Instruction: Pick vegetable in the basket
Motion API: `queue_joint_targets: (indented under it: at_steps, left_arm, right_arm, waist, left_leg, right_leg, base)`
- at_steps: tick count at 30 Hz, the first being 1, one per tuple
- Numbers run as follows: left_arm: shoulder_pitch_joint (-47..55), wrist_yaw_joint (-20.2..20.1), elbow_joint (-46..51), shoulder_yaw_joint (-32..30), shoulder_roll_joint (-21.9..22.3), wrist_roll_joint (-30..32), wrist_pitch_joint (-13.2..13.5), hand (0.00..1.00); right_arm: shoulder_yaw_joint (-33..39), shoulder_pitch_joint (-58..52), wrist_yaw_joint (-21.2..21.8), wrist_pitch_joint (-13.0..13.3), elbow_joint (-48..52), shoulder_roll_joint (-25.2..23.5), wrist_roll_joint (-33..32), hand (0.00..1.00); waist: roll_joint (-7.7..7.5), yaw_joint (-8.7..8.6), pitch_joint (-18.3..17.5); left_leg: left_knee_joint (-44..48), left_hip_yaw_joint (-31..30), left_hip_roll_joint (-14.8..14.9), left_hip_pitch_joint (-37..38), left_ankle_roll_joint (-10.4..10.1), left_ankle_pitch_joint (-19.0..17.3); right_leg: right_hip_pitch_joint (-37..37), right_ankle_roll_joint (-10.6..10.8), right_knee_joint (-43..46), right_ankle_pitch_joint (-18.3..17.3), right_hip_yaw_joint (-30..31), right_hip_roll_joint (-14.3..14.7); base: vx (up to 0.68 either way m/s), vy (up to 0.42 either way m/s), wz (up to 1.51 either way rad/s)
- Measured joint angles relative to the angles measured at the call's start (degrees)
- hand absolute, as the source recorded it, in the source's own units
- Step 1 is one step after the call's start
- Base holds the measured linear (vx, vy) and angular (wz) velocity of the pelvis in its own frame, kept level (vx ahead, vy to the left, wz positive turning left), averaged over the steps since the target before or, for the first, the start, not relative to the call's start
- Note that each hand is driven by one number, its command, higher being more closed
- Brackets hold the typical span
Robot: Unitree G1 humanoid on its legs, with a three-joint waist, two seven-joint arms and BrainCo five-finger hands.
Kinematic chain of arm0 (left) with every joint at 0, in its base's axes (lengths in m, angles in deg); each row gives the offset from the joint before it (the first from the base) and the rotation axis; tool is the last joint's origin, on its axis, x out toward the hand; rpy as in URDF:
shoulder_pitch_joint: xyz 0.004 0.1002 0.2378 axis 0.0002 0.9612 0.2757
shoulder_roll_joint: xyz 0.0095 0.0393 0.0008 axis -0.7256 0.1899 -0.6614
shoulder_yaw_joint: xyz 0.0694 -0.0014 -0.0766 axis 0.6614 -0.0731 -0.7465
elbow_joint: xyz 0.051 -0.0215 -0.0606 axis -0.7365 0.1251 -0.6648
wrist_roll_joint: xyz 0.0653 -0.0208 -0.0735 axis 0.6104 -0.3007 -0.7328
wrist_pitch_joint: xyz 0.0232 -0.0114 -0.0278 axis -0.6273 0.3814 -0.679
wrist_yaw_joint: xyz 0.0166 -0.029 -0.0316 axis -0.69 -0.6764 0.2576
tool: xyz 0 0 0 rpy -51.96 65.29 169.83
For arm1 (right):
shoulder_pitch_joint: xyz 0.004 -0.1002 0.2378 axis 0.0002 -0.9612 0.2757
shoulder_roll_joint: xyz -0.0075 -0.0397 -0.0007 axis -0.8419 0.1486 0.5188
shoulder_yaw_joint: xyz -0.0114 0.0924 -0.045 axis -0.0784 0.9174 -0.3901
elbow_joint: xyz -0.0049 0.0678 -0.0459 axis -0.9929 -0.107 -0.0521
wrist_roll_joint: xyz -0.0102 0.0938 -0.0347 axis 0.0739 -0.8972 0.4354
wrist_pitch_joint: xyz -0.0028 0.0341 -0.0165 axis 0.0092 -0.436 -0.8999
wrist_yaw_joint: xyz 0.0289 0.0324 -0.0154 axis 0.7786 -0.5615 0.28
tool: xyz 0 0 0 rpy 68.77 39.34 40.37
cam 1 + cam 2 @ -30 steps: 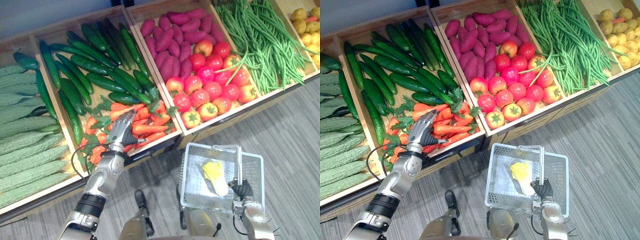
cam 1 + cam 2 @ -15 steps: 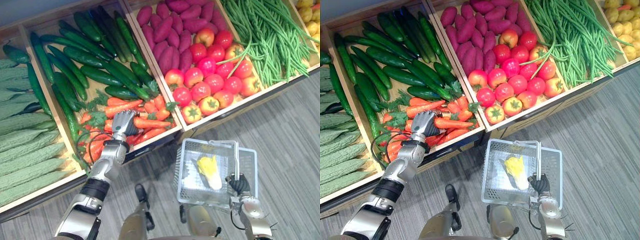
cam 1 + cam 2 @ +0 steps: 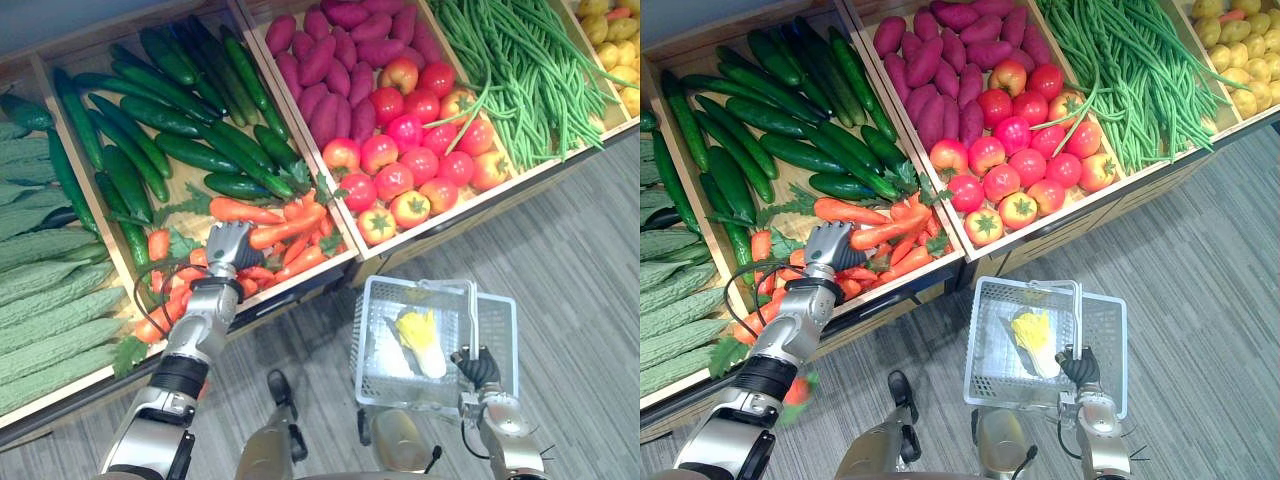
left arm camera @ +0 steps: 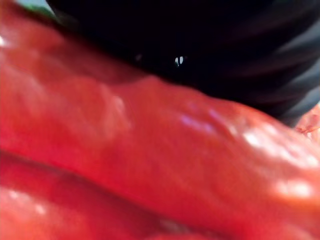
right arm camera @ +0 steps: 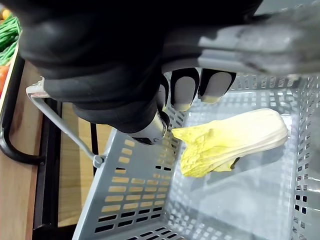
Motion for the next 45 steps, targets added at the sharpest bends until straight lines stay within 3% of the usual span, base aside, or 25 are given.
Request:
queue_joint_targets:
  at_steps: [7, 11, 15, 22, 28, 32, 34, 36, 37, 38, 39, 40, 41, 42, 44, 45]
  left_arm:
    - [2.3, 3.8, 8.8, -4.9, 1.0, -3.3, -0.6, 1.0]
    - [6.3, 6.2, 17.3, -6.0, 5.3, -7.0, -0.2, 1.0]
    - [13.0, 7.4, 24.4, -4.9, 12.2, -12.8, 2.9, 1.0]
    - [22.7, 7.1, 30.8, -0.7, 18.1, -23.6, 7.5, 1.0]
    - [28.6, 5.5, 34.9, 5.2, 20.3, -28.1, 9.3, 1.0]
    - [30.2, 3.2, 35.0, 10.5, 20.3, -29.1, 9.6, 1.0]
    - [30.2, 2.7, 35.0, 12.3, 20.5, -29.1, 9.6, 1.0]
    - [29.9, 2.2, 34.9, 13.2, 20.6, -29.1, 9.6, 1.0]
    - [29.3, 2.2, 34.0, 13.3, 20.5, -29.1, 9.7, 1.0]
    - [28.0, 2.1, 31.8, 13.2, 20.4, -29.1, 9.7, 1.0]
    - [26.8, 2.1, 30.0, 12.7, 20.2, -29.1, 9.6, 1.0]
    - [26.5, 2.1, 29.6, 12.5, 20.1, -29.1, 9.6, 1.0]
    - [26.3, 2.1, 29.2, 11.5, 20.0, -29.1, 9.6, 1.0]
    - [26.0, 2.0, 29.2, 10.9, 20.0, -29.1, 9.6, 1.0]
    - [24.5, 1.7, 27.3, 11.4, 20.3, -29.1, 9.6, 1.0]
    - [23.2, 0.9, 25.5, 12.2, 20.3, -29.0, 9.6, 1.0]
  right_arm:
    - [0.5, -0.4, 0.8, 0.0, 0.1, -0.4, 0.0, 1.0]
    - [1.2, -0.6, 0.8, 0.0, 0.1, -0.8, 0.0, 1.0]
    - [2.4, -0.8, 0.4, -0.3, 0.1, -1.5, 0.0, 1.0]
    - [4.6, -4.1, -1.9, -0.9, 5.0, -2.1, -0.1, 1.0]
    - [4.0, -6.8, -3.9, -2.6, 17.6, -3.5, 0.1, 1.0]
    - [3.8, -10.5, -5.1, -2.8, 27.9, -6.3, 0.1, 1.0]
    - [3.3, -11.3, -6.0, -2.8, 32.9, -7.1, 0.2, 1.0]
    - [1.8, -10.4, -6.7, -2.9, 35.4, -7.1, 0.3, 1.0]
    - [1.0, -9.4, -6.8, -2.8, 35.7, -7.1, 0.7, 1.0]
    - [0.0, -7.7, -7.0, -2.8, 35.6, -7.1, 1.4, 1.0]
    - [-0.8, -5.8, -7.3, -2.8, 35.0, -7.1, 2.3, 1.0]
    - [-1.1, -5.1, -7.4, -2.8, 34.5, -7.1, 2.4, 1.0]
    - [-2.2, -2.6, -7.7, -2.8, 32.6, -7.0, 3.1, 1.0]
    - [-3.2, -1.1, -7.6, -2.8, 31.3, -6.9, 3.7, 1.0]
    - [-4.4, -0.3, -7.3, -2.9, 30.7, -6.0, 4.0, 1.0]
    - [-5.6, -0.1, -6.6, -3.0, 30.6, -5.1, 3.9, 1.0]
  waist:
    - [0.05, -0.01, 0.0]
    - [0.41, 0.11, -0.2]
    - [1.45, 0.18, -1.2]
    - [4.82, 1.39, -3.9]
    - [4.56, 3.41, -5.0]
    - [3.35, 3.0, -6.8]
    - [3.13, 3.09, -7.6]
    - [3.32, 3.09, -8.7]
    - [3.31, 2.84, -8.9]
    - [3.36, 2.39, -9.0]
    - [3.46, 2.19, -9.0]
    - [3.47, 2.18, -9.0]
    - [3.46, 2.58, -9.0]
    - [3.45, 3.05, -9.1]
    - [4.59, 3.04, -9.1]
    - [5.34, 2.84, -9.3]
  left_leg:
    - [0.0, -0.5, 0.0, 0.7, 0.0, 0.0]
    - [0.0, -0.9, -0.1, 1.0, 0.0, 0.0]
    - [0.0, -1.2, -0.1, 1.9, -0.1, -0.1]
    - [0.1, -1.2, 0.6, 4.1, -0.6, -0.7]
    - [12.4, -2.0, 2.1, 0.9, -1.5, -8.9]
    - [16.5, 3.4, 3.6, 1.2, -1.9, -12.7]
    - [21.8, 9.0, 6.2, 1.2, -2.1, -16.2]
    - [24.9, 14.7, 9.2, 1.5, -2.1, -18.8]
    - [25.7, 17.5, 9.8, 2.2, -2.0, -19.3]
    - [25.7, 20.7, 10.5, 3.7, -1.8, -19.5]
    - [25.1, 23.9, 11.1, 5.4, -1.8, -19.5]
    - [24.9, 25.0, 11.4, 6.0, -1.8, -19.5]
    - [24.1, 27.2, 11.6, 8.3, -1.8, -19.5]
    - [23.6, 27.7, 11.6, 10.3, -1.8, -19.5]
    - [23.3, 27.6, 12.0, 12.6, -2.3, -19.8]
    - [25.7, 27.4, 13.4, 13.5, -2.8, -19.5]
  right_leg:
    - [0.9, 0.1, -0.2, 0.1, -0.1, 0.0]
    - [1.5, 0.1, -0.4, 0.1, -0.5, -0.1]
    - [3.0, 0.2, -1.3, 0.3, -0.9, -0.2]
    - [5.2, 0.5, -1.2, 0.1, -0.8, 0.1]
    - [3.7, 0.8, 0.3, -0.2, 4.5, 1.5]
    - [1.7, 1.3, 0.8, 0.1, 11.4, 3.5]
    - [0.4, 1.8, 1.3, 1.1, 16.4, 5.5]
    - [-1.3, 0.4, 0.8, 0.6, 13.4, 5.4]
    - [-2.3, -2.1, 1.0, 0.4, 7.8, 4.3]
    - [-2.7, -6.3, 1.1, 0.4, -3.8, 1.5]
    - [-2.3, -7.9, 1.8, -0.1, -17.7, -2.1]
    - [-2.1, -8.4, 2.1, -0.2, -22.4, -3.1]
    - [-0.9, -9.4, 3.3, 0.1, -34.4, -5.8]
    - [-0.1, -9.4, 3.8, 2.7, -37.8, -6.3]
    - [-0.4, -6.1, 4.0, 2.8, -33.9, -4.2]
    - [-0.5, -5.7, 4.1, 1.9, -31.0, -2.6]
  base:
    - [0.0, 0.0, 0.0]
    - [0.01, -0.003, 0.03]
    - [0.02, -0.005, 0.05]
    - [0.01, -0.011, -0.01]
    - [-0.05, -0.004, -0.46]
    - [-0.02, 0.034, -1.1]
    - [0.0, 0.047, -1.53]
    - [-0.02, 0.035, -1.54]
    - [-0.01, 0.036, -1.4]
    - [0.03, 0.048, -1.61]
    - [0.08, 0.04, -1.34]
    - [0.12, -0.034, -1.52]
    - [0.16, -0.175, -1.65]
    - [0.13, -0.173, -1.74]
    - [0.15, -0.177, -1.42]
    - [0.19, -0.166, -1.33]
